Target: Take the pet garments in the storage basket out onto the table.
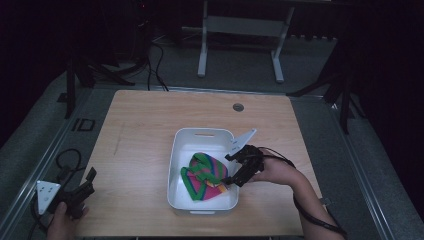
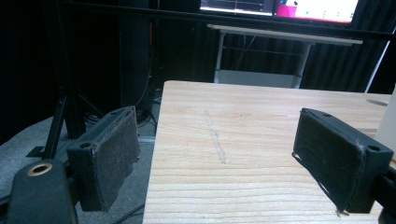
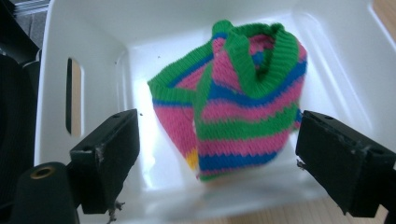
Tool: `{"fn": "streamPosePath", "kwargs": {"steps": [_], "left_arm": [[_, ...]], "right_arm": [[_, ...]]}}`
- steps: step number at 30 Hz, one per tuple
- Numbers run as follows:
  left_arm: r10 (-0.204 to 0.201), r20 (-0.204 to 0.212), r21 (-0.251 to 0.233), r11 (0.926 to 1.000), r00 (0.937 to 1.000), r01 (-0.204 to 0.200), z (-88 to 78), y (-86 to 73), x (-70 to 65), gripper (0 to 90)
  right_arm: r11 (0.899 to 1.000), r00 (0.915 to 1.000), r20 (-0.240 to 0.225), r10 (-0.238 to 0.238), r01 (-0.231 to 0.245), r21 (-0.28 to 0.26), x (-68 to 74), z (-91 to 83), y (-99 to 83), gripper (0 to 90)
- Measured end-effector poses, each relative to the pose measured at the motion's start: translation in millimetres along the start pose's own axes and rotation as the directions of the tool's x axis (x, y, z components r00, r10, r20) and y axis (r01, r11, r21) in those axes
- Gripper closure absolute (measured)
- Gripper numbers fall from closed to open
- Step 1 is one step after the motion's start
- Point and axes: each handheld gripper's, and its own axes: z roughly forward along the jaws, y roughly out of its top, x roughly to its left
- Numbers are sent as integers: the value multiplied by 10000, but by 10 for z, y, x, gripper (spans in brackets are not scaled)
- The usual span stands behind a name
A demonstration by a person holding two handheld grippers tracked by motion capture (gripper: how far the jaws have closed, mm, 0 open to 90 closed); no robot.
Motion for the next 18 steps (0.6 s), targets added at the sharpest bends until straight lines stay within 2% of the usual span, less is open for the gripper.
{"fn": "streamPosePath", "kwargs": {"steps": [7, 12, 18], "left_arm": [[47, 29, 9, 10000, 10000, -47, 1, 0, -5, 147], [51, 56, 7, 10000, 10000, -51, 1, 0, -7, 148], [58, 78, 6, 10000, 10000, -58, 0, 0, -7, 148]], "right_arm": [[9993, 9996, -217, -185, 192, 315, -15, 202, 195, 141], [9981, 9994, -97, -319, 324, 529, -27, 345, 324, 141], [9971, 9993, -226, -286, 301, 705, -41, 511, 448, 142]]}}
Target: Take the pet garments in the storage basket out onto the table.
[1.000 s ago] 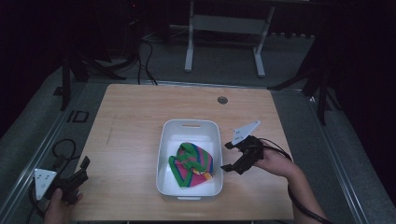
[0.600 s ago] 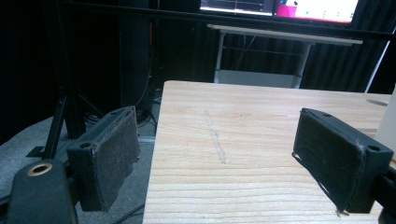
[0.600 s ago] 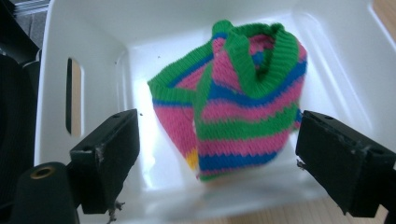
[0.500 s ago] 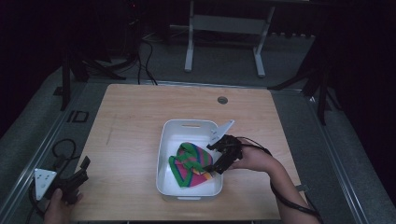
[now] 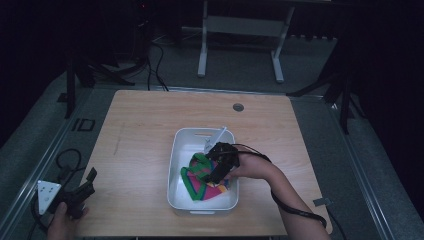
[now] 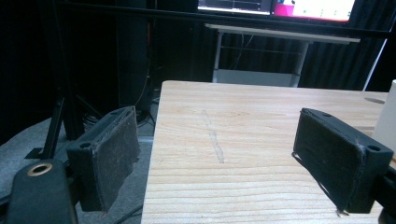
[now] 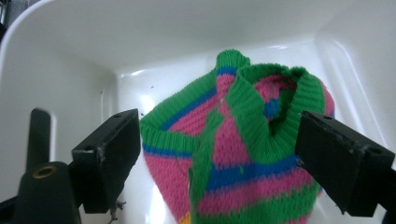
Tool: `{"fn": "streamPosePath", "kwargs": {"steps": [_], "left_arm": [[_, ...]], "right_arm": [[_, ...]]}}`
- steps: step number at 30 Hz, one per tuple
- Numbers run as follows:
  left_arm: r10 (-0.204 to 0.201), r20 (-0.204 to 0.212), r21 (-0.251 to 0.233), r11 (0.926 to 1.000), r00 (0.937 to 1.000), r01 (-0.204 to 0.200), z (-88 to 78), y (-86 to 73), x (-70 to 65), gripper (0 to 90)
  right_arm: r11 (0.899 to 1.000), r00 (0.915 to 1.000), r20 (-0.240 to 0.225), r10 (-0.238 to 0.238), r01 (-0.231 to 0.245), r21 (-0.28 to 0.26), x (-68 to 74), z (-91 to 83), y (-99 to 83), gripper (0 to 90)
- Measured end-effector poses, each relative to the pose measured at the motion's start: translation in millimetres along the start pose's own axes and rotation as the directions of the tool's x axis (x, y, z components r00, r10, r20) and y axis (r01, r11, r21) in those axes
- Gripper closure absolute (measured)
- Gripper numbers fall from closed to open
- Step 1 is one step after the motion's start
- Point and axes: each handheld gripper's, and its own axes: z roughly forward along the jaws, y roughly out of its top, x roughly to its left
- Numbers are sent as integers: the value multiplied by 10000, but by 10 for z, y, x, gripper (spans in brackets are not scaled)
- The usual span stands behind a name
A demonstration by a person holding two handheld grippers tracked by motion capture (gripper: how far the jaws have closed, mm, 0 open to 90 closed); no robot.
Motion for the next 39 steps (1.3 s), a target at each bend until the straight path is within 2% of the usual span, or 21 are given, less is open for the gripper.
{"fn": "streamPosePath", "kwargs": {"steps": [9, 13, 16, 18, 19, 22, 24, 25, 26, 27, 29, 30, 31, 32, 33, 34, 35, 39], "left_arm": [[25, 33, 1, 10000, 10000, -25, 3, 0, -2, 148], [6, 29, -3, 10000, 10000, -6, 0, 0, 0, 148], [3, 32, 4, 10000, 10000, -3, 0, 0, 2, 147], [2, 38, 0, 10000, 10000, -2, 0, 0, 0, 147], [2, 36, -4, 10000, 10000, -2, 0, 0, 0, 147], [1, 32, -1, 10000, 10000, -1, -2, 0, 4, 148], [-10, 35, -6, 10000, 10000, 10, -1, 0, 4, 148], [-10, 35, -6, 10000, 10000, 10, -1, 0, 4, 148], [-10, 35, -6, 10000, 10000, 10, -1, 0, 4, 148], [-3, 41, -1, 10000, 10000, 3, -1, 0, 3, 148], [0, 36, -5, 10000, 10000, 0, -2, 0, 4, 148], [-2, 35, -4, 10000, 10000, 2, -2, 0, 3, 148], [-2, 36, -3, 10000, 10000, 2, -1, 0, 3, 148], [0, 34, -6, 10000, 10000, 0, -2, 0, 3, 147], [-1, 33, -10, 10000, 10000, 1, -1, 0, 2, 147], [-1, 33, -10, 10000, 10000, 1, -1, 0, 2, 148], [-6, 39, -9, 10000, 10000, 6, -2, 0, 2, 148], [-9, 37, -4, 10000, 10000, 9, 0, 0, 4, 148]], "right_arm": [[9974, 10000, 51, -28, 24, 714, -27, 241, 103, 163], [9930, 9993, 310, -196, 159, 1168, -19, 334, 141, 203], [9932, 9991, 286, -312, 277, 1132, -10, 359, 157, 197], [9866, 9970, 633, -454, 348, 1595, 7, 443, 179, 193], [9824, 9957, 729, -564, 423, 1821, 15, 481, 181, 194], [9616, 9921, 966, -798, 510, 2698, 30, 575, 195, 214], [9519, 9921, 922, -851, 537, 3016, 32, 611, 201, 227], [9519, 9921, 922, -851, 537, 3016, 32, 611, 201, 227], [9456, 9913, 933, -930, 587, 3199, 36, 630, 204, 227], [9309, 9901, 809, -1145, 785, 3567, 39, 669, 198, 339], [9042, 9871, 722, -1429, 1005, 4151, 62, 726, 189, 401], [8940, 9825, 768, -1695, 1205, 4315, 77, 746, 188, 429], [8893, 9774, 842, -1938, 1388, 4358, 91, 751, 187, 457], [8886, 9768, 837, -1973, 1422, 4361, 94, 750, 188, 472], [8905, 9758, 919, -1985, 1404, 4328, 93, 746, 187, 553], [8939, 9722, 1092, -2070, 1426, 4249, 94, 730, 186, 681], [8992, 9696, 1232, -2116, 1437, 4133, 93, 706, 188, 738], [9263, 9759, 1271, -1776, 1221, 3565, 66, 584, 184, 778]]}}
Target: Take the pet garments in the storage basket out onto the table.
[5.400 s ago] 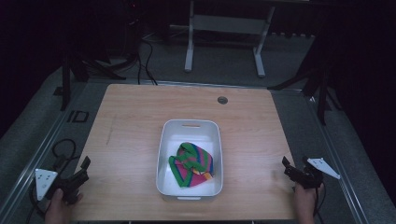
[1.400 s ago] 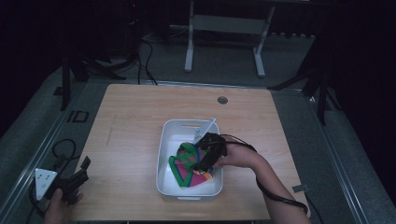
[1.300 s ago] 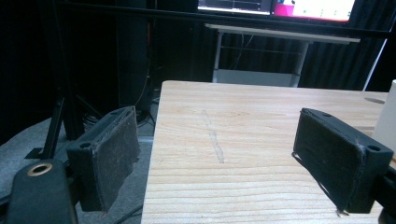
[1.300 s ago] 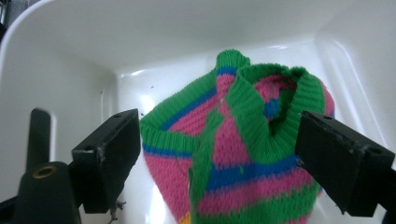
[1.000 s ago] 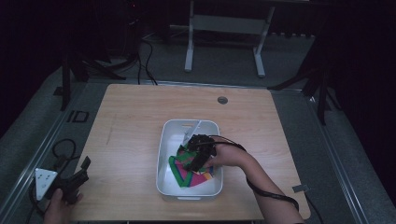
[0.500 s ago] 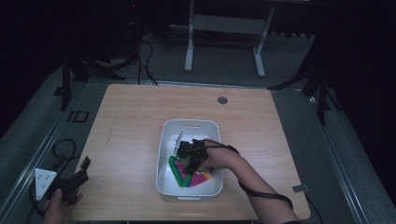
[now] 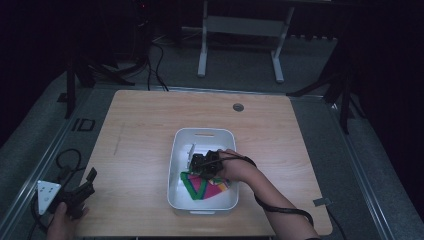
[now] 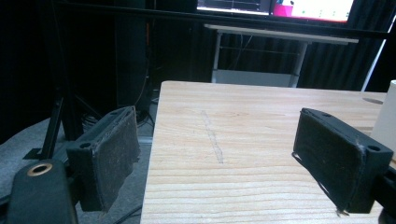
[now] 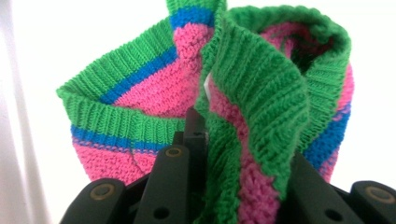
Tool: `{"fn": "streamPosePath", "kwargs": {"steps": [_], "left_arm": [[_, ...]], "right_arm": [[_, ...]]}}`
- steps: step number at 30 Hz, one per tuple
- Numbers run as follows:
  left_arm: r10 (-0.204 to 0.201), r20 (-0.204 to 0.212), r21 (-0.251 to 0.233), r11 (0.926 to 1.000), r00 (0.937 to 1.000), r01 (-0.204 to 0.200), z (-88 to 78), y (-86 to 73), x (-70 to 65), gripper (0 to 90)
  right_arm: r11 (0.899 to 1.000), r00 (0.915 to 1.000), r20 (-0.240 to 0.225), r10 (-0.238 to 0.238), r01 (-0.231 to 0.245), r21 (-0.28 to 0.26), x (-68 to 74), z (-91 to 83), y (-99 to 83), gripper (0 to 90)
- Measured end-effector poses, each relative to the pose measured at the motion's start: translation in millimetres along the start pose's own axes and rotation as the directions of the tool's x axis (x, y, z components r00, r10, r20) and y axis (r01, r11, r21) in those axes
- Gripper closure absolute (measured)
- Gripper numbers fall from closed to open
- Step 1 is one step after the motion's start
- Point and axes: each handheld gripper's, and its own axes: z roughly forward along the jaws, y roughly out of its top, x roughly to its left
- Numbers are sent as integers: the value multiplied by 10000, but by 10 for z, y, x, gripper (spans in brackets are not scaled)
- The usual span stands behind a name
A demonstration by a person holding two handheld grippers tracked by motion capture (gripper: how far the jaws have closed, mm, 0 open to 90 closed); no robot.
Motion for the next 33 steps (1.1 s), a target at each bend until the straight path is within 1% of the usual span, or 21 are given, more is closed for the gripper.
{"fn": "streamPosePath", "kwargs": {"steps": [4, 6, 9, 11, 12, 16, 17, 18, 20, 24, 29, 33], "left_arm": [[10, -4, 1, 10000, 10000, -10, 0, 0, -2, 148], [8, -18, 3, 10000, 10000, -8, -1, 0, -1, 148], [11, -24, -5, 10000, 10000, -11, 0, -1, -3, 148], [10, -28, -6, 10000, 10000, -10, 0, -1, -4, 148], [9, -23, -3, 10000, 10000, -9, 1, -1, -4, 148], [13, -35, -7, 10000, 10000, -13, 1, -1, -5, 148], [13, -35, -7, 10000, 10000, -13, 1, -1, -5, 147], [16, -38, -7, 10000, 10000, -16, 2, -1, -6, 148], [20, -43, -4, 10000, 10000, -20, 2, -1, -6, 148], [21, -37, -3, 10000, 10000, -21, 3, -1, -6, 148], [13, -65, 8, 10000, 10000, -13, 2, 0, -4, 148], [-3, -44, 10, 10000, 10000, 3, 5, 0, -3, 147]], "right_arm": [[9969, 9994, -79, 344, -348, -707, -33, -151, -42, 784], [9932, 9987, 22, 503, -498, -1057, -43, -248, -57, 785], [9866, 9980, 159, 613, -582, -1522, -58, -399, -75, 785], [9819, 9977, 320, 596, -528, -1818, -57, -493, -84, 785], [9780, 9976, 252, 647, -584, -2002, -64, -539, -87, 785], [9708, 9969, 498, 609, -475, -2353, -46, -707, -86, 785], [9708, 9969, 498, 609, -475, -2353, -46, -707, -86, 785], [9655, 9965, 556, 623, -461, -2563, -46, -789, -84, 785], [9594, 9959, 581, 691, -504, -2777, -53, -871, -82, 785], [9531, 9953, 725, 646, -400, -3000, -63, -1011, -73, 784], [9465, 9939, 848, 706, -400, -3202, -114, -1160, -63, 784], [9340, 9918, 1004, 796, -390, -3552, -144, -1339, -79, 784]]}}
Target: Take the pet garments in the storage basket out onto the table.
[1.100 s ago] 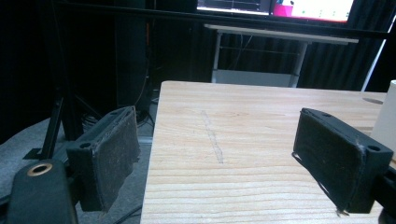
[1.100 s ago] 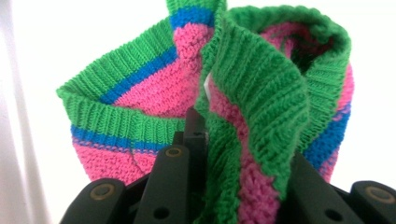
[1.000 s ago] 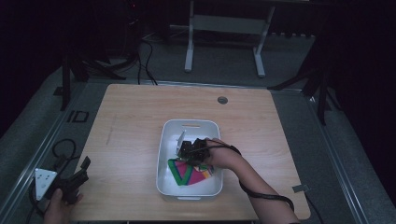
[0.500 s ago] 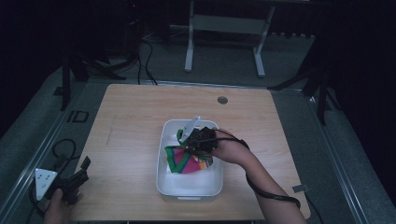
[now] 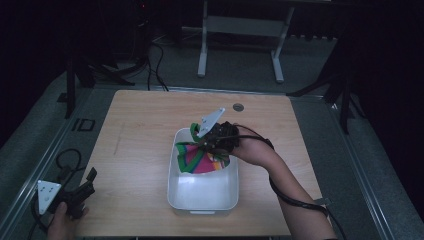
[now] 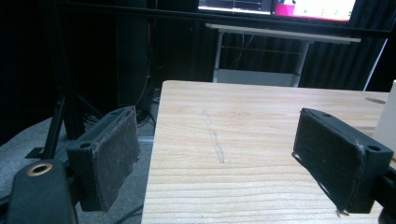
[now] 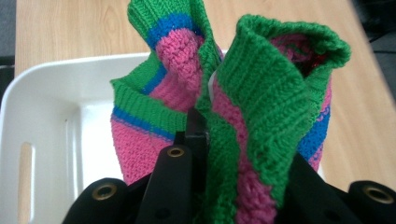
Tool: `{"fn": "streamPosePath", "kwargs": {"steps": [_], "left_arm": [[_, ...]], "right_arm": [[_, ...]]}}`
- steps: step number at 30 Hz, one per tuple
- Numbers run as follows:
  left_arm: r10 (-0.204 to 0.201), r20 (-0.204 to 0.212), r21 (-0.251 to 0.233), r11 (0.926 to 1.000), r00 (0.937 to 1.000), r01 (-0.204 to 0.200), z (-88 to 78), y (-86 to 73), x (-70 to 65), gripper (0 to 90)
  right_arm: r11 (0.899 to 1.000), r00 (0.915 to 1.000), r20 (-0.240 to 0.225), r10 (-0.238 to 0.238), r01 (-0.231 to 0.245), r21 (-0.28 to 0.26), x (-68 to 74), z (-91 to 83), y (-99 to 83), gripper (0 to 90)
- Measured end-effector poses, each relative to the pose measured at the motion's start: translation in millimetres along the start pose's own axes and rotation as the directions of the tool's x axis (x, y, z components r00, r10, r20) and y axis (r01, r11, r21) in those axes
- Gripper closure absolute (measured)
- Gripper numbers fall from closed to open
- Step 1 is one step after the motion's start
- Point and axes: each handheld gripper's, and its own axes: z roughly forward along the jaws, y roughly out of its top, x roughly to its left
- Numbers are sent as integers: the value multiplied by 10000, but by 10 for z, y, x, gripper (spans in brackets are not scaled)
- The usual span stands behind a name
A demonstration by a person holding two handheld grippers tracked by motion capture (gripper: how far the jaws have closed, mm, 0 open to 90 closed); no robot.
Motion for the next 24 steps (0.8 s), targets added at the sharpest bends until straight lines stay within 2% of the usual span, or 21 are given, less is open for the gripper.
{"fn": "streamPosePath", "kwargs": {"steps": [6, 11, 20, 24], "left_arm": [[14, -15, -3, 10000, 10000, -14, -2, 0, -1, 148], [14, -13, -4, 10000, 10000, -14, -2, 0, -2, 148], [81, 26, 13, 10000, 10000, -81, -2, 0, -7, 148], [38, -9, 2, 10000, 10000, -38, -3, 0, -5, 147]], "right_arm": [[9988, 9990, 418, 187, -167, -468, -69, -273, 10, 784], [9969, 9965, 723, 412, -361, -696, -136, -478, -59, 783], [9942, 9884, 1232, 892, -808, -714, -233, -698, -342, 782], [9905, 9805, 1491, 1278, -1186, -694, -288, -784, -526, 782]]}}
